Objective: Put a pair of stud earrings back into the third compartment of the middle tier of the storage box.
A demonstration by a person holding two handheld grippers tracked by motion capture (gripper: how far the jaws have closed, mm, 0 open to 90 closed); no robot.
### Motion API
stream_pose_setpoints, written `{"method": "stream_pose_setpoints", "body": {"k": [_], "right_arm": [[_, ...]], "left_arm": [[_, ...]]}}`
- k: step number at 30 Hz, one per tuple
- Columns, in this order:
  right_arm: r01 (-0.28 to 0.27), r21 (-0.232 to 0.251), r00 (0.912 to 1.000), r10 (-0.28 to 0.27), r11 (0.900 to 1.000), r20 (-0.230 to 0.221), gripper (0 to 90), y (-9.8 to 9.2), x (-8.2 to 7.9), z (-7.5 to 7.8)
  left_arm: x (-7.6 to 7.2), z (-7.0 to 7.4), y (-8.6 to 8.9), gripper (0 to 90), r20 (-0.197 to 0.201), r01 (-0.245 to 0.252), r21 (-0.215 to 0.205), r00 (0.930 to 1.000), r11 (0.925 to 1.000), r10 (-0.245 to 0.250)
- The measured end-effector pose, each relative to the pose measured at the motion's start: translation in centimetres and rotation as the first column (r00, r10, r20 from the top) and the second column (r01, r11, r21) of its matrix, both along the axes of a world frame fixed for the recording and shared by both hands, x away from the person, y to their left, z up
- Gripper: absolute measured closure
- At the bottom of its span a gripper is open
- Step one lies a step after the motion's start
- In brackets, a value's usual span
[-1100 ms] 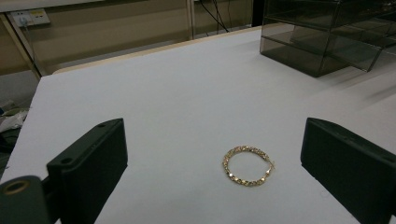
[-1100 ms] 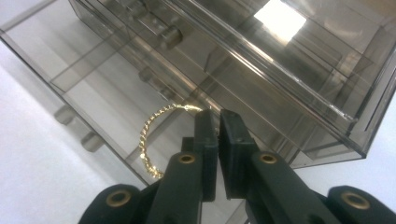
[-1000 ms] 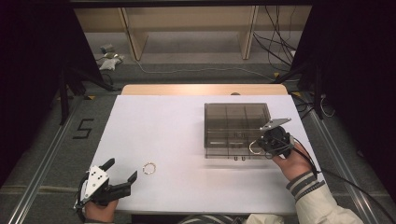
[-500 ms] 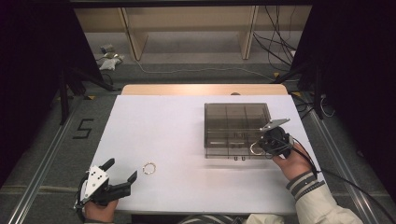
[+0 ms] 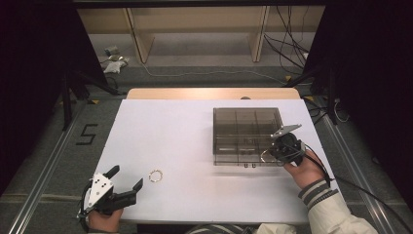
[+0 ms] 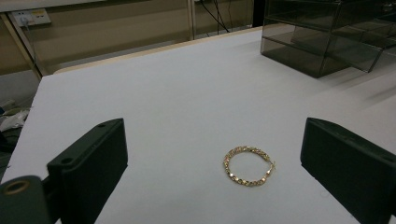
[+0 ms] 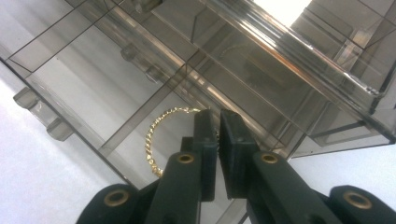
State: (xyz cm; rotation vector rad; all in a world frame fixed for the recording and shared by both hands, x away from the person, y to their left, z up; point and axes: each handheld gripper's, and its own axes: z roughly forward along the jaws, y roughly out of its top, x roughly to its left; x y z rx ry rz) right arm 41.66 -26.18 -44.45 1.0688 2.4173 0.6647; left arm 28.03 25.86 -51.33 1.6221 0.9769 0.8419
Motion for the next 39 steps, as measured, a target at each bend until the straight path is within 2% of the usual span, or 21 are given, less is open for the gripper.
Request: {"method": "stream_pose_setpoints", "body": {"k": [11, 18, 19, 21, 28, 33, 39], "right_arm": [[-0.018, 0.015, 0.9998, 0.018, 1.0, 0.007, 77.2, 0.2, -0.3, 0.3], [-0.066, 0.04, 0.9975, 0.065, 0.997, 0.028, 59.7, 0.5, -0.8, 1.0], [-0.088, 0.04, 0.9958, 0.087, 0.995, 0.029, 58.4, 0.6, -0.9, 1.2], [-0.092, 0.036, 0.9949, 0.09, 0.995, 0.045, 56.1, 0.8, -1.1, 1.5], [-0.143, 0.08, 0.988, 0.137, 0.987, 0.071, 51.9, 1.3, -1.6, 2.8], [-0.172, 0.092, 0.9825, 0.164, 0.981, 0.088, 52.0, 2.1, -1.9, 3.7], [-0.202, 0.095, 0.9765, 0.193, 0.975, 0.097, 52.2, 2.9, -1.9, 4.1]], "left_arm": [[0.0, 0.0, 0.0, 7.0, 0.001, -0.001, 0.001, 1.0, 1.0, 0.001], [0.0, 0.0, 0.0, 6.9, 0.002, -0.002, 0.001, 1.0, 1.0, 0.002], [0.0, 0.0, 0.0, 7.0, 0.002, -0.001, 0.001, 1.0, 1.0, 0.001], [0.0, 0.0, 0.0, 7.0, 0.001, -0.002, 0.002, 1.0, 1.0, 0.002], [0.0, 0.0, 0.0, 7.0, 0.001, -0.003, 0.002, 1.0, 1.0, 0.003], [0.0, 0.0, 0.0, 7.0, 0.001, -0.002, 0.001, 1.0, 1.0, 0.002], [0.0, 0.0, 0.1, 7.0, 0.001, -0.005, 0.0, 1.0, 1.0, 0.005]]}}
